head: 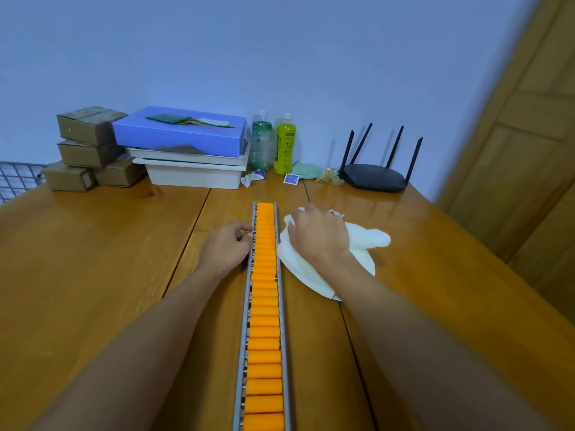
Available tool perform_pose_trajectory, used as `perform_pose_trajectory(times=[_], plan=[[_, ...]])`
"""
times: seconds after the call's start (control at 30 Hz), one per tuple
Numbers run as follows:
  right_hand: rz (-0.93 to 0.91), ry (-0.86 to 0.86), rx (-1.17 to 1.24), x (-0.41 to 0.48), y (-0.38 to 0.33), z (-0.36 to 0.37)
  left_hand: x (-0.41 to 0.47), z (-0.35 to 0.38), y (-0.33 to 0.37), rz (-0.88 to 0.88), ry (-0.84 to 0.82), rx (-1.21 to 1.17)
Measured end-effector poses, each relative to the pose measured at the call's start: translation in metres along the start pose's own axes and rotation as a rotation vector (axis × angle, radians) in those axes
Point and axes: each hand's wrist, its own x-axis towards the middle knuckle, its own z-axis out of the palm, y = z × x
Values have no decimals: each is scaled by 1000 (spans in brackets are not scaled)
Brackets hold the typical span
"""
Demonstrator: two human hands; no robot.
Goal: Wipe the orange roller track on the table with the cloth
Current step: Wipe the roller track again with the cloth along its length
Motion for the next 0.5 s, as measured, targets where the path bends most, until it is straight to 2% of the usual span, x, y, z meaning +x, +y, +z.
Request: perform_pose_trajectory(times=[0.17, 0.33, 0.5], plan=[[2, 101, 105, 1, -32, -39, -2, -4, 3, -2, -2, 0], [-102, -2, 103, -24, -79, -26, -4, -9, 1, -11, -38, -16], [-102, 29, 12, -44, -81, -11, -8, -11, 1, -7, -36, -105]])
